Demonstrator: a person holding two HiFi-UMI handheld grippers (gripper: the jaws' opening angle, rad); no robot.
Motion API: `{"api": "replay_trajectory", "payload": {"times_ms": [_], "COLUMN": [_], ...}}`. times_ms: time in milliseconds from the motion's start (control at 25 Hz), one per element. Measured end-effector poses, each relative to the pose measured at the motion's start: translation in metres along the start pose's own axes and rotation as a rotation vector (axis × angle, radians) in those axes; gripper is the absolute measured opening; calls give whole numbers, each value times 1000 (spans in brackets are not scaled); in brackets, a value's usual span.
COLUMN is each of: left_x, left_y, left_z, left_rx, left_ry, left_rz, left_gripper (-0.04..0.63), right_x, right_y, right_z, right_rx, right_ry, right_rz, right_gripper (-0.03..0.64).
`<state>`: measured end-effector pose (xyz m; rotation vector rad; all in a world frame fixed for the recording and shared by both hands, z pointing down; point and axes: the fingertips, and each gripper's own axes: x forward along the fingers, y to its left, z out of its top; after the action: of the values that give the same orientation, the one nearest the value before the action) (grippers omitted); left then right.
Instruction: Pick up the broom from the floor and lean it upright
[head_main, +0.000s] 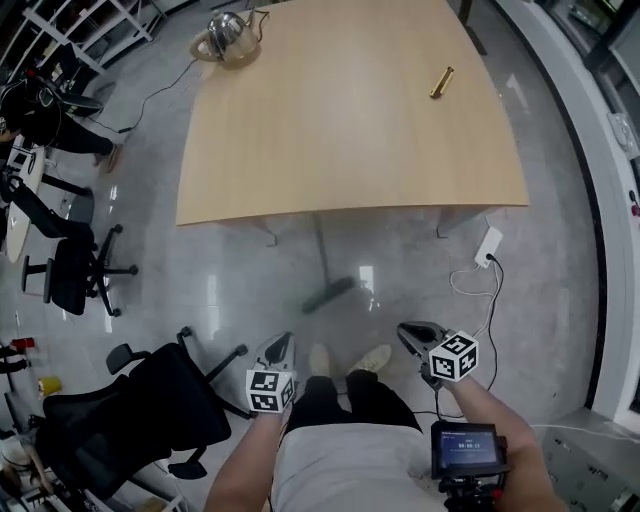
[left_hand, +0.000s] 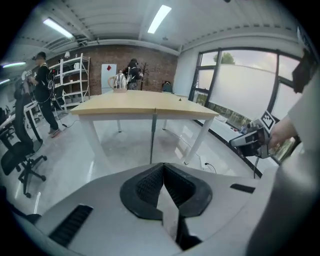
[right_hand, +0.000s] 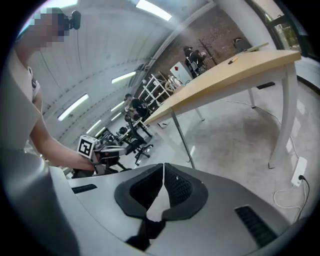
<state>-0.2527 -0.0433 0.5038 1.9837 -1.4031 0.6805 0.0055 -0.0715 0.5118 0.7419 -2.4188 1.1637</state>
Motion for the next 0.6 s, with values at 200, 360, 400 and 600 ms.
{"api": "replay_trajectory", "payload": {"times_ms": [200,360,400,600], "left_x": [-40,-61,-68,-104], "left_y": [-1,1,4,-13], "left_z": [6,24,30,30], "left_rx": [19,-17,-16,37], "left_ry": [-32,-102,-116,-123], "left_rz": [-45,-118,-127,-212], "left_gripper": [9,9,9,9], "right_x": [-17,-22,-21,-42], "right_y": [56,92,101,136], "right_z": [15,50,59,76], "right_rx": [-52,-141,-151,-153], "right_ry": [-46,-117,-129,-215], "right_rz": [21,26,29,-49], "right_gripper": [20,20,20,20]}}
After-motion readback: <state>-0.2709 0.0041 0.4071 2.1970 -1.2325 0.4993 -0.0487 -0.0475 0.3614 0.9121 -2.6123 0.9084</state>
